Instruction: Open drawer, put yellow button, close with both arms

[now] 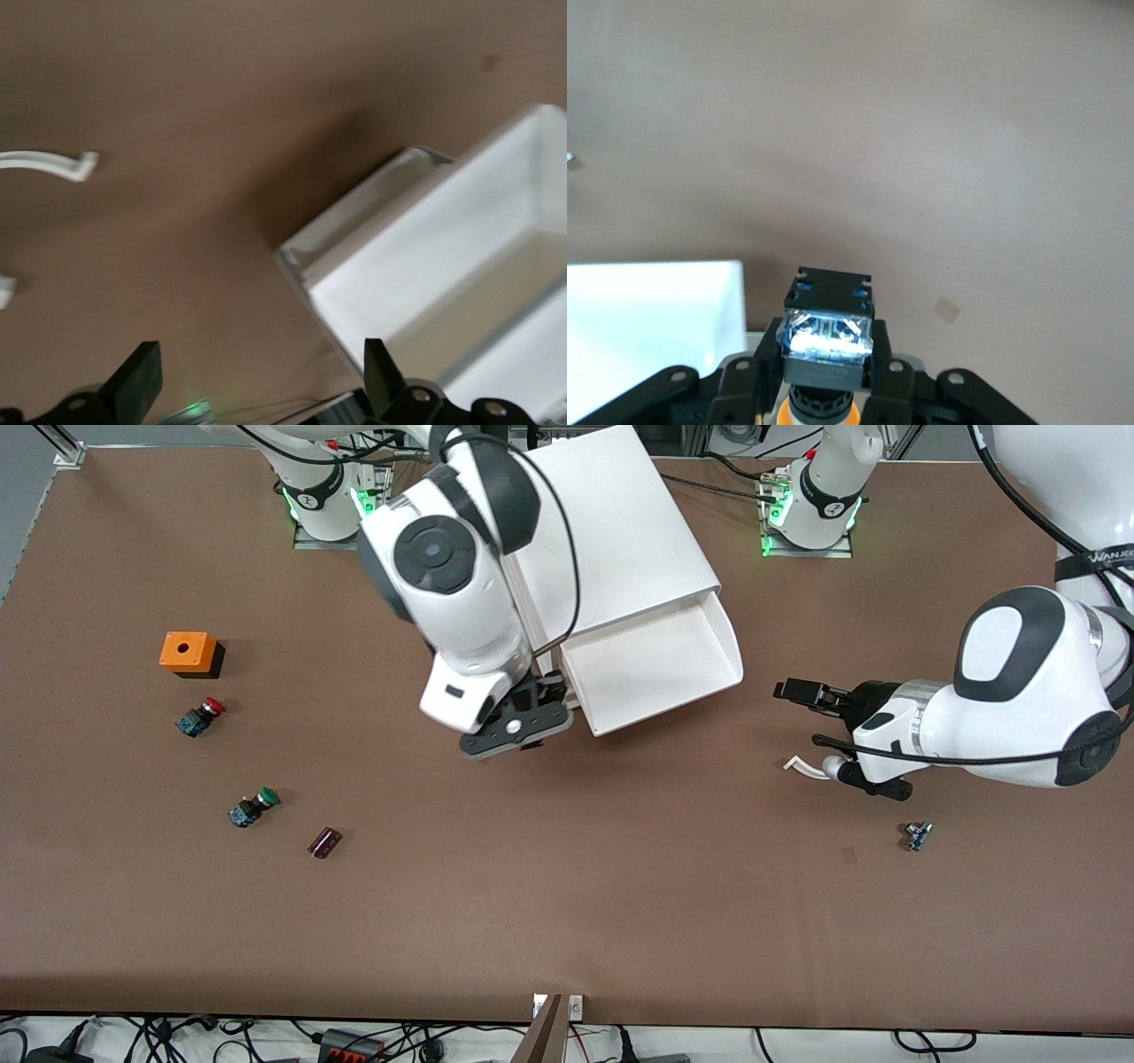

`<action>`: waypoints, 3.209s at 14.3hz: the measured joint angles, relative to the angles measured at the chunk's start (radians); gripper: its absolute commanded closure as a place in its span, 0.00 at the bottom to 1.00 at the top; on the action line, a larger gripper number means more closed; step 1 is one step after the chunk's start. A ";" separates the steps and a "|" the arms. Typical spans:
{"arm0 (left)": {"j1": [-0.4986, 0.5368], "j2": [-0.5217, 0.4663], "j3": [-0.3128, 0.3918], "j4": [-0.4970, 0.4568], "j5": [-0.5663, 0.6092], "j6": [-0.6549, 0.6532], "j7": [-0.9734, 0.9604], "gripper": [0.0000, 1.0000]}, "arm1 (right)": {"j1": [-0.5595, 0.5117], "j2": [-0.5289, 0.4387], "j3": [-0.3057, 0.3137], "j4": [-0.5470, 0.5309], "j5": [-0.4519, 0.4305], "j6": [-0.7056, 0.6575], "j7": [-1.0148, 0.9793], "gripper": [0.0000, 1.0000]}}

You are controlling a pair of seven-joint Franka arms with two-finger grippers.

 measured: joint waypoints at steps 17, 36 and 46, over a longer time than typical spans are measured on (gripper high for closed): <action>-0.066 -0.011 0.019 0.217 0.340 -0.040 -0.077 0.00 | 0.210 0.088 -0.004 0.038 -0.027 0.120 0.214 1.00; -0.066 -0.010 0.018 0.217 0.336 -0.040 -0.088 0.00 | 0.230 0.138 -0.010 0.054 -0.027 0.145 0.271 0.00; -0.079 0.002 0.007 0.117 0.214 0.175 -0.330 0.00 | 0.029 0.051 -0.058 0.185 -0.031 -0.107 0.257 0.00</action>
